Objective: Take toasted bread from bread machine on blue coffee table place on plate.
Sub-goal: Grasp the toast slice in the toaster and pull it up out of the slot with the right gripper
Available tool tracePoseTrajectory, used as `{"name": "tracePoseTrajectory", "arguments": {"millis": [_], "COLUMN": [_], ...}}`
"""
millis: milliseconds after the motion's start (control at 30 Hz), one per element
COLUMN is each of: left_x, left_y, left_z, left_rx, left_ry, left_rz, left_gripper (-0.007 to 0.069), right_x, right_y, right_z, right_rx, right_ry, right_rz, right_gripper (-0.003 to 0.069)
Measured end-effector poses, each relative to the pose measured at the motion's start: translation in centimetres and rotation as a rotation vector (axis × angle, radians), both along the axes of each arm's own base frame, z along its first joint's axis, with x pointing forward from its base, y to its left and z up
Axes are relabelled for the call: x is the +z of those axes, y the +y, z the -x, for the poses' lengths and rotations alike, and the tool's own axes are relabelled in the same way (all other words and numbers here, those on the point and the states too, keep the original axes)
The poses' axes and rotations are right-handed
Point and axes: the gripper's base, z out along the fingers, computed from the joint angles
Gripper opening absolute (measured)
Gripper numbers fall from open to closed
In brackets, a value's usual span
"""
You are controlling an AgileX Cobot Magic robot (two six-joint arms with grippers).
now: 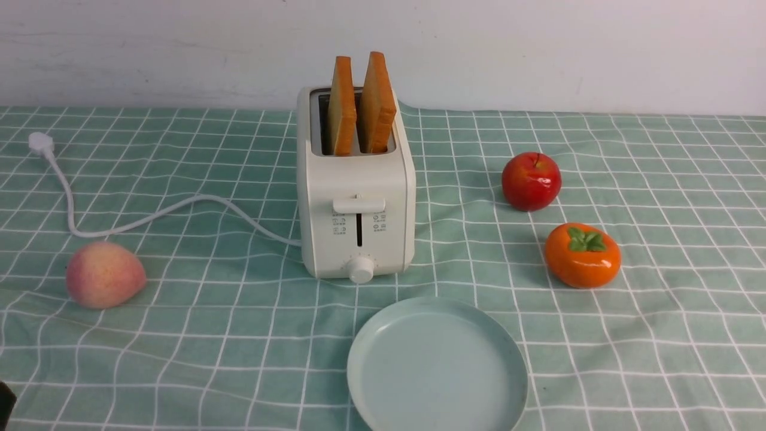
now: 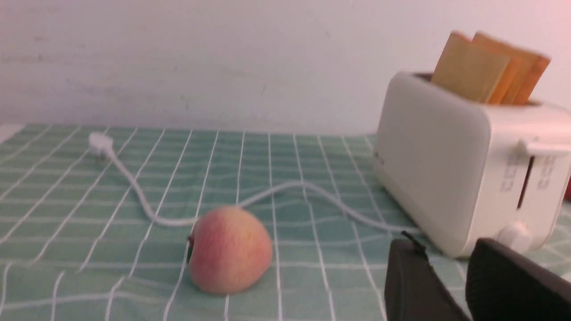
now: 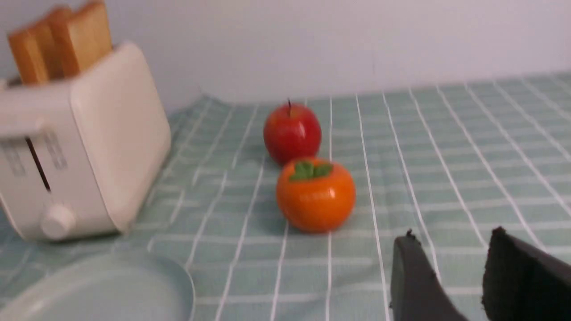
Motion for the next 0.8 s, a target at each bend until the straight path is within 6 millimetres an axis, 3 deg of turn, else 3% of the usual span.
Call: {"name": "tracePoseTrajectory", "arguments": {"millis": [233, 333, 433, 500, 600, 633, 667, 700, 733, 767, 800], "left_x": [0.6, 1.3, 3.7, 5.7, 11.0, 13.7, 14.2, 17.6, 19.6, 20.0, 22.3], "left_y": [-0.1, -0.3, -0.4, -0.2, 0.0, 0.1, 0.1, 0.1, 0.1, 0.1, 0.1], "left_z": [0.1, 0.2, 1.0, 1.6, 3.1, 3.5, 3.5, 3.3, 2.7, 2.7, 1.1], "left_rx": [-0.017, -0.044, -0.120, -0.133, -0.142, -0.142, -0.140, -0.130, -0.119, -0.120, -0.090], "left_ry": [-0.063, -0.139, -0.336, -0.400, -0.520, -0.552, -0.550, -0.542, -0.512, -0.515, -0.406], "left_rz": [0.006, 0.076, 0.286, 0.333, 0.344, 0.345, 0.343, 0.338, 0.336, 0.336, 0.332], "left_gripper": [0.0195, 0.0196, 0.0197, 0.0200, 0.0202, 0.0204, 0.0204, 0.0206, 0.0207, 0.0207, 0.0209], "right_x": [1.8, 2.5, 4.5, 6.8, 12.4, 14.6, 15.6, 19.3, 21.5, 21.3, 24.7], "right_y": [0.0, -0.1, -0.2, -0.4, -0.6, -0.6, -0.6, -0.6, -0.5, -0.4, -0.2], "right_z": [0.3, 0.5, 1.2, 1.9, 3.2, 3.2, 3.5, 3.4, 3.1, 2.6, 1.8], "right_rx": [-0.003, -0.004, 0.000, 0.008, 0.024, 0.030, 0.033, 0.041, 0.046, 0.045, 0.053], "right_ry": [-0.199, -0.285, -0.456, -0.524, -0.614, -0.606, -0.625, -0.600, -0.565, -0.536, -0.453], "right_rz": [-0.019, -0.028, -0.085, -0.141, -0.217, -0.236, -0.240, -0.244, -0.242, -0.241, -0.230], "right_gripper": [0.0239, 0.0239, 0.0239, 0.0239, 0.0239, 0.0239, 0.0239, 0.0239, 0.0239, 0.0239, 0.0239]}}
